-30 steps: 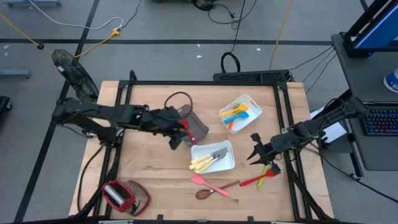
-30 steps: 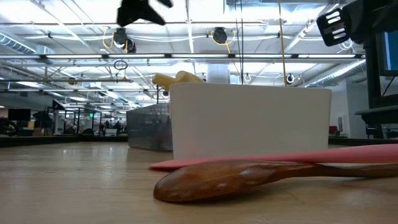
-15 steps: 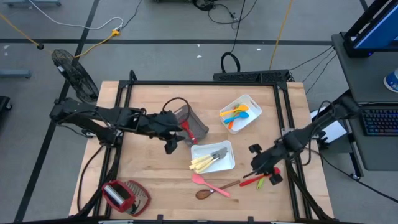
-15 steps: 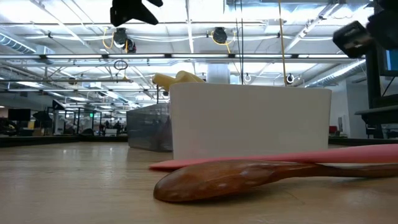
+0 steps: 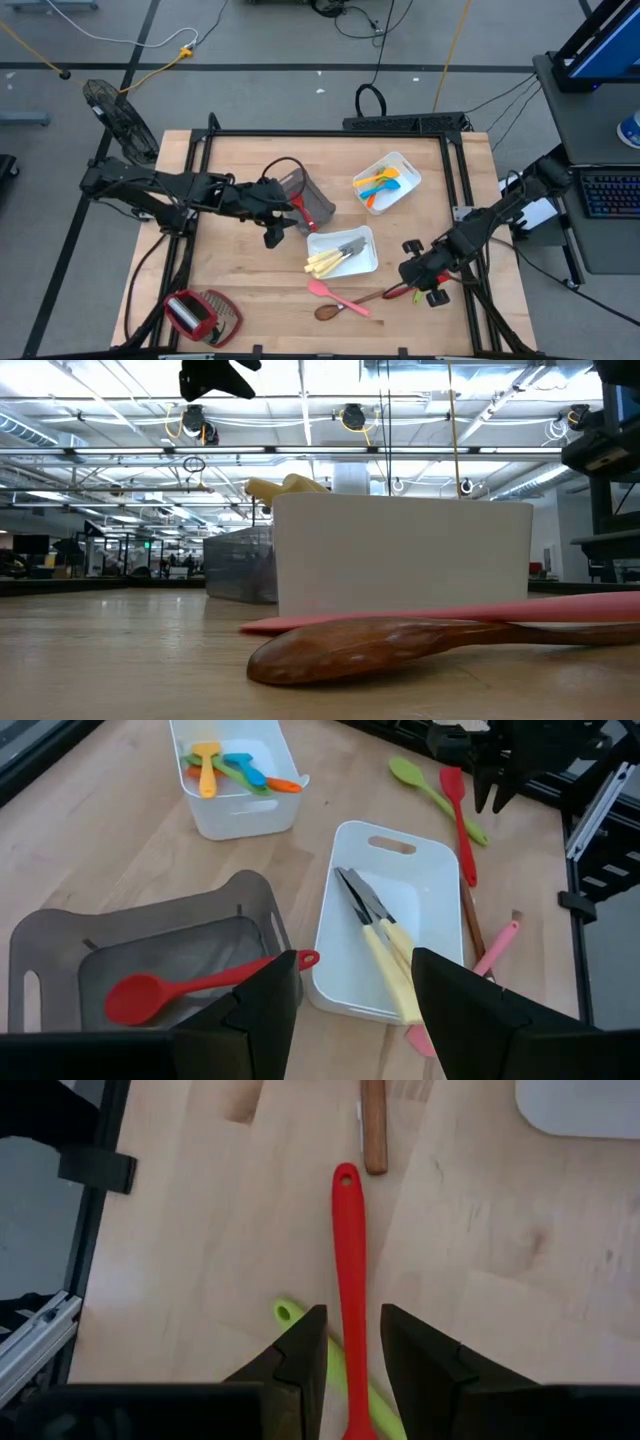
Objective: Pick & Place Kitchen Items
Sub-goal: Put the red spatula into the top white bin
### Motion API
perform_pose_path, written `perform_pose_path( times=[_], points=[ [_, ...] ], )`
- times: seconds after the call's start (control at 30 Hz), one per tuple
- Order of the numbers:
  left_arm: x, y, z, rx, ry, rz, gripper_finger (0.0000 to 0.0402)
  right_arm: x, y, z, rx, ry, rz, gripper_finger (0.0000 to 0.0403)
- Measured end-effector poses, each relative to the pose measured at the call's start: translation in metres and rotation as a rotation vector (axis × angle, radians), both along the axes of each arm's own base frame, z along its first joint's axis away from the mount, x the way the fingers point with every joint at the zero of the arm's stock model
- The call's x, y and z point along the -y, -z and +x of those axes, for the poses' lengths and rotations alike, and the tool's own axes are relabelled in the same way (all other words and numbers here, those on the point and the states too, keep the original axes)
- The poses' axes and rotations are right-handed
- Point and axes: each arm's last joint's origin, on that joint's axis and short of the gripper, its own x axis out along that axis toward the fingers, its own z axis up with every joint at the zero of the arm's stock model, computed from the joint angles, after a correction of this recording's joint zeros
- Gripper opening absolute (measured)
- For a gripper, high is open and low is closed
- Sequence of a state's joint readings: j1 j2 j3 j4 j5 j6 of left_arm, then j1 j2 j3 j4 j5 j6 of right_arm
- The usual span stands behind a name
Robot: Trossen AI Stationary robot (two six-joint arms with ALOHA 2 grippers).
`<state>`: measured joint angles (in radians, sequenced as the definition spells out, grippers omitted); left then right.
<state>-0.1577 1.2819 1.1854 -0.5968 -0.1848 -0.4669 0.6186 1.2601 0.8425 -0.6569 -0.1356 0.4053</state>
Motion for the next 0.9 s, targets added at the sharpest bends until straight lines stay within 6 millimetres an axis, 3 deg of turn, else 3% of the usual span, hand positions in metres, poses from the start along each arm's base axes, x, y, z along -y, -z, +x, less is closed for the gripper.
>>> perform_pose_path(
  times=[0.37, 0.9],
  points=[
    [0.0, 0.0, 0.0, -0.003, -0.002, -0.004, 0.0202, -0.012, 0.01, 0.011, 0.028, -0.087, 0.044, 0.0089],
    [0.0, 0.0, 0.0, -0.002, -0.005, -0.013, 0.0202, -0.019, 0.031, 0.02, -0.035, -0.051, 0.021, 0.0096]
  ],
)
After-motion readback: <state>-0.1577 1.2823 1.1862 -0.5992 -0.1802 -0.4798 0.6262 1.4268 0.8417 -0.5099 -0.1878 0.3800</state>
